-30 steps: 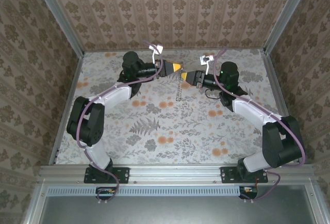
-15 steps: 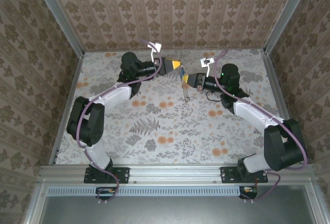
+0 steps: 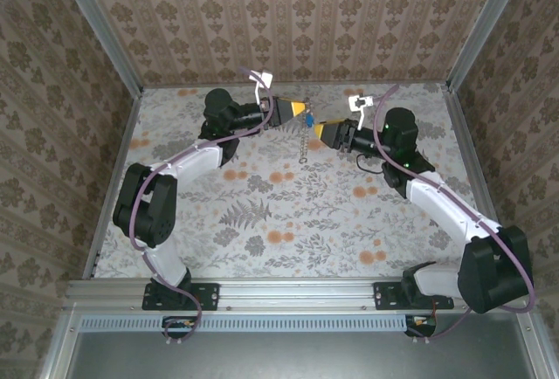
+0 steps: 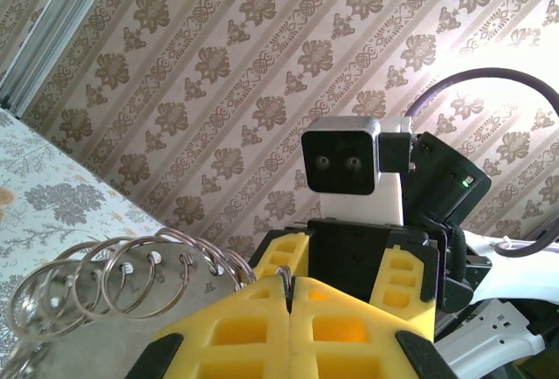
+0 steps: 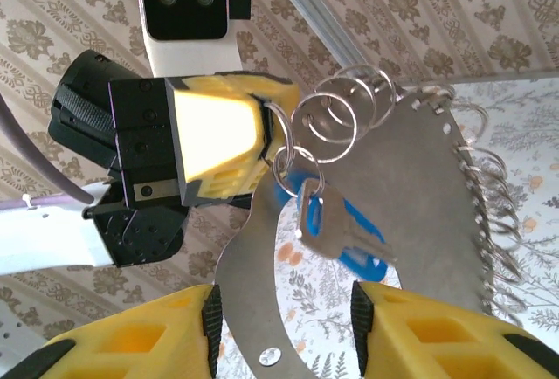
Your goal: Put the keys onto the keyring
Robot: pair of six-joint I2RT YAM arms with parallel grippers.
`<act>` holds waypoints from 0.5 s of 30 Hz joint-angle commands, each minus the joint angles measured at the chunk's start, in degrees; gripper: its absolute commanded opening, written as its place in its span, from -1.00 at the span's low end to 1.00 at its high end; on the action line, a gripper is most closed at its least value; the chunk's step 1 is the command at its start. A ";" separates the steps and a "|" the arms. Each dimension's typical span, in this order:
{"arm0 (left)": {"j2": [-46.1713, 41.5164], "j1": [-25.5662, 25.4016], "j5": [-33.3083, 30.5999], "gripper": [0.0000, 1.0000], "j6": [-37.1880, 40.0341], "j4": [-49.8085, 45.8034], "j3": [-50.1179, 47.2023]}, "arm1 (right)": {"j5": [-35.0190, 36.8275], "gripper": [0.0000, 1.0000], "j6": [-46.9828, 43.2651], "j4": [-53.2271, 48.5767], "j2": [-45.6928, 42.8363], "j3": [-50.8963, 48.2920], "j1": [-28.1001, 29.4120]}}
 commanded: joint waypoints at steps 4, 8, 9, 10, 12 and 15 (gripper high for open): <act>-0.64 0.10 1.23 -1.00 -1.69 5.25 -0.19 | 0.66 -0.08 -1.33 -0.53 1.88 5.02 -0.32; -0.21 0.02 1.84 -1.00 -2.85 6.43 -0.13 | -0.94 -0.13 -0.21 1.22 4.18 7.15 -0.34; -0.20 -0.11 1.92 -1.00 -2.86 6.48 -0.13 | -1.54 -0.15 0.38 1.86 4.71 7.58 -0.34; -0.20 -0.07 1.94 -1.00 -2.87 6.58 -0.13 | -2.28 -0.17 0.90 2.44 5.40 8.12 -0.34; -0.20 -0.11 2.02 -1.00 -2.86 6.60 0.02 | -3.20 -0.22 1.70 3.30 5.94 8.67 -0.40; -0.20 -0.08 2.02 -1.00 -2.86 6.52 0.05 | -4.20 -0.29 2.95 5.14 8.53 8.83 -0.49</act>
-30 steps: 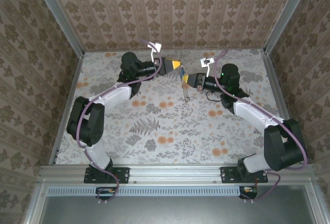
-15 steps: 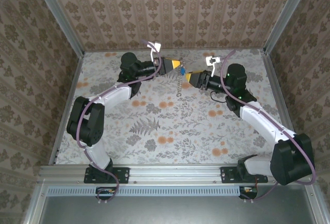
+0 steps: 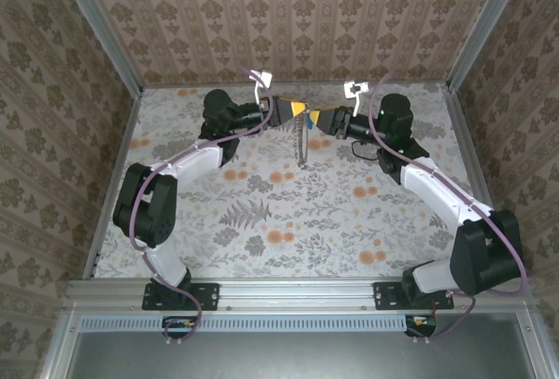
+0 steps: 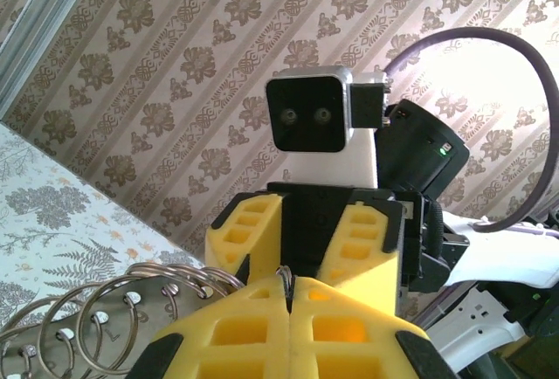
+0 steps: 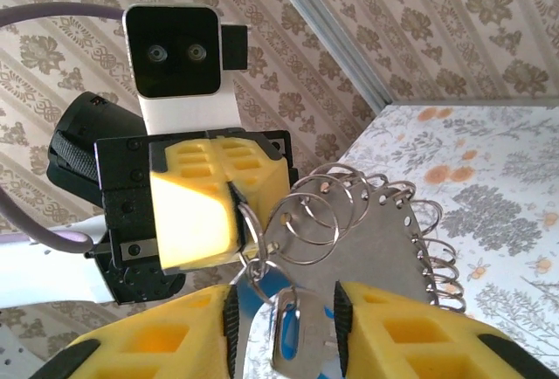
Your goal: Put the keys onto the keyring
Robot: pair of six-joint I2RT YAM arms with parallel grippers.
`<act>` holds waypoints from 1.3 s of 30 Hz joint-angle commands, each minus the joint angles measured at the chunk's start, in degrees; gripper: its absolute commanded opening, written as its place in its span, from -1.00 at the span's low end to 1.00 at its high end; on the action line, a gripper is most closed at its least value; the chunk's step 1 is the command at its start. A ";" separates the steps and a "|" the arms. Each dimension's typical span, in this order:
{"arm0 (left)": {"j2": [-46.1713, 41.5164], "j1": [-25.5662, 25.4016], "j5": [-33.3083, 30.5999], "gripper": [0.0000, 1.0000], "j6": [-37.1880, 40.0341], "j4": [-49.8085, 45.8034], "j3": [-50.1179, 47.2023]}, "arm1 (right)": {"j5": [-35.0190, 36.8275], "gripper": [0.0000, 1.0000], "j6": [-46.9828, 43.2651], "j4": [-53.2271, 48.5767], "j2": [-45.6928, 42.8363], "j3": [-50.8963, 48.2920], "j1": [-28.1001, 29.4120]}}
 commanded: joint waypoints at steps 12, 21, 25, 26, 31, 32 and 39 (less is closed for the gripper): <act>0.32 -0.16 1.02 -1.00 -0.75 4.16 0.05 | -6.60 -0.69 5.97 9.74 3.56 1.79 -0.65; 0.17 -0.07 -0.53 -1.00 -0.59 4.20 -0.13 | -7.00 -1.00 6.58 10.05 3.13 0.31 -0.65; -0.22 -0.03 -1.58 -1.00 -0.28 4.20 -0.48 | -6.68 -1.00 7.23 10.64 2.64 -1.46 -0.52; -0.36 0.01 -1.83 -1.00 -0.20 4.21 -0.55 | -6.59 -1.00 7.36 10.85 2.51 -1.93 -0.44; -0.55 0.10 -2.72 -1.00 -0.13 4.57 -0.82 | -6.08 -1.00 7.69 10.91 2.13 -3.74 -0.03; -0.61 0.10 -2.91 -1.00 -0.06 4.56 -0.83 | -5.90 -1.00 7.82 11.03 2.13 -3.96 0.05; -0.82 0.10 -4.49 -1.00 0.20 5.37 -1.74 | -6.74 -1.00 10.97 14.33 2.74 -4.48 1.42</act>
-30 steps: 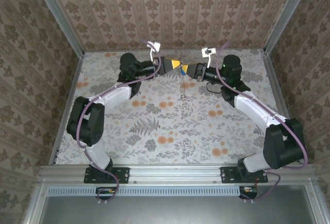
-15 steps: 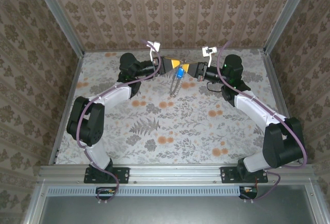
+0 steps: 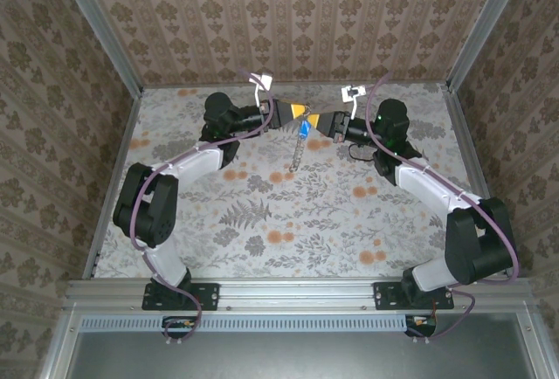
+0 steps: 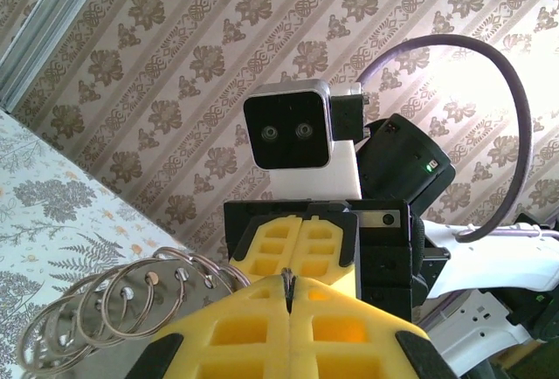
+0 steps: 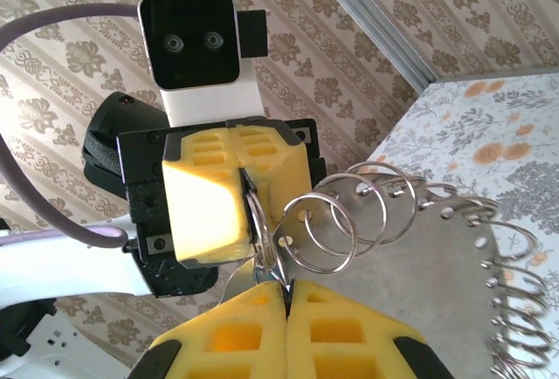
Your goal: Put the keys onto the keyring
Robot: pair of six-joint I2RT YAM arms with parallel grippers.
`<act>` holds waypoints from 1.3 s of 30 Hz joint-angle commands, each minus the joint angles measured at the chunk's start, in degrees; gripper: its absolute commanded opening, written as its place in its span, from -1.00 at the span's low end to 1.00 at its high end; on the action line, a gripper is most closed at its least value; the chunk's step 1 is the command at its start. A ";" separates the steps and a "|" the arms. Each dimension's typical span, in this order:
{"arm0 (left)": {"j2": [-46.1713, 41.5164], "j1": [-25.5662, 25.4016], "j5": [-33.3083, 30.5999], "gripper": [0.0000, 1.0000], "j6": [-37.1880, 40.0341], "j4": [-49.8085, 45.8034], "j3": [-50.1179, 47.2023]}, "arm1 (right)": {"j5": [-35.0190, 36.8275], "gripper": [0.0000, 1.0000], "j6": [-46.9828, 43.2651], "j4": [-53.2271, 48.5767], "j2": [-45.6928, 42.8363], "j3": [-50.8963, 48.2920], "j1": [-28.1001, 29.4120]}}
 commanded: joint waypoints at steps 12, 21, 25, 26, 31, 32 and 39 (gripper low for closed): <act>-0.28 -0.22 -4.91 -1.00 -0.04 5.44 -0.86 | 0.06 -1.00 0.73 -0.49 0.01 0.17 4.04; -0.88 -0.20 -7.62 -1.00 -0.48 5.87 -2.38 | 3.77 -0.28 -1.68 -7.76 -9.61 -5.15 -0.81; -0.85 -0.25 -8.48 -1.00 -1.38 6.84 -2.90 | 7.59 -0.26 -2.16 -10.96 -14.17 -6.12 -2.54; -0.79 -0.26 -8.70 -1.00 -1.65 7.13 -2.87 | 8.35 -0.26 -2.07 -11.47 -14.56 -5.77 -2.60; -0.28 -0.47 -9.70 -1.00 -3.07 9.01 -3.30 | 12.24 -0.29 1.50 -8.80 -13.07 -3.12 -2.66; -0.16 -0.51 -9.72 -1.00 -3.48 9.46 -3.28 | 12.55 -0.30 2.33 -7.77 -12.35 -2.73 -2.69; 1.40 -0.78 -9.71 -1.00 -6.44 13.00 -3.29 | 11.52 -0.36 6.68 0.56 -5.57 1.44 -2.50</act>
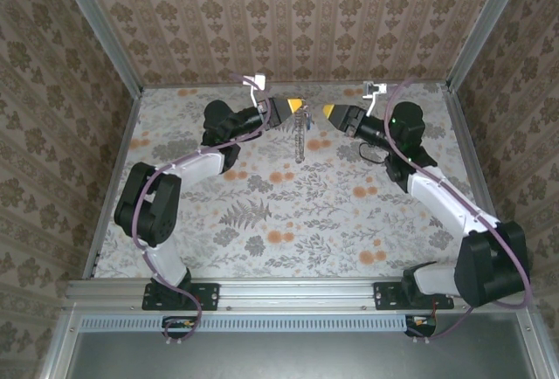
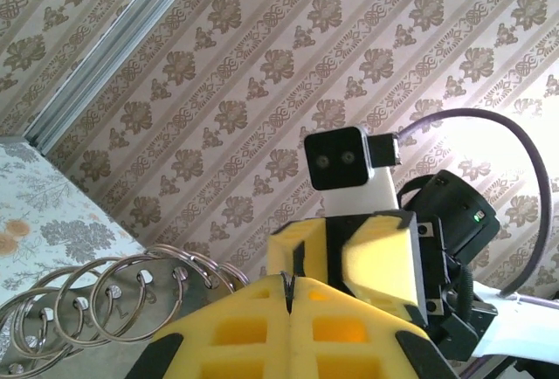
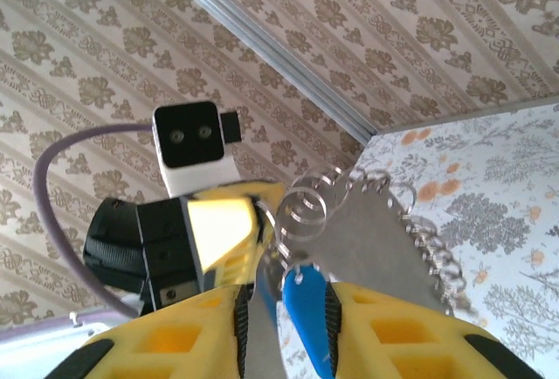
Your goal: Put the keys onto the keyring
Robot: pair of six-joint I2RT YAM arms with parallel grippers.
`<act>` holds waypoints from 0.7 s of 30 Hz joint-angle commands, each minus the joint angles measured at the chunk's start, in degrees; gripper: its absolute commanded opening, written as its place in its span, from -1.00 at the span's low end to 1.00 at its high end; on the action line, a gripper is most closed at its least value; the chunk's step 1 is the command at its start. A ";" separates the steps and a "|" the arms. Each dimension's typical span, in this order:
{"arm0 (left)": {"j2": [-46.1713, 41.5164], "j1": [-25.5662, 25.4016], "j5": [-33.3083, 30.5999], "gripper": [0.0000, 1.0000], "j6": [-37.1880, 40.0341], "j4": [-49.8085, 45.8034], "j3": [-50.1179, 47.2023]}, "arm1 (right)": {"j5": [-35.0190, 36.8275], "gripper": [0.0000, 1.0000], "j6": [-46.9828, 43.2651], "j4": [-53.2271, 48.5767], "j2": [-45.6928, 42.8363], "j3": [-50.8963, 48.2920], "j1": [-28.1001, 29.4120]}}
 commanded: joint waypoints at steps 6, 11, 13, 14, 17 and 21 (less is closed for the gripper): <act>0.83 -0.64 -0.66 -1.00 -2.20 5.30 0.42 | -1.51 -0.49 3.67 9.28 7.71 6.29 1.26; 0.79 -0.63 -1.06 -1.00 -1.86 4.91 0.63 | -2.60 -0.67 3.57 9.85 9.10 5.31 3.63; 0.88 -0.58 -1.05 -1.00 -1.67 4.60 0.65 | -2.63 -0.77 3.29 9.79 8.32 3.53 4.39; 0.85 -0.63 -1.03 -1.00 -1.60 4.59 0.67 | -2.45 -0.81 3.20 9.92 7.82 2.58 4.61; 0.97 -0.64 -0.99 -1.00 -1.53 4.53 0.84 | -1.49 -0.89 2.97 9.58 5.39 -0.43 5.12; 1.29 -0.65 -0.98 -1.00 -1.67 4.56 1.16 | -0.56 -0.84 2.11 8.49 3.89 -2.43 5.18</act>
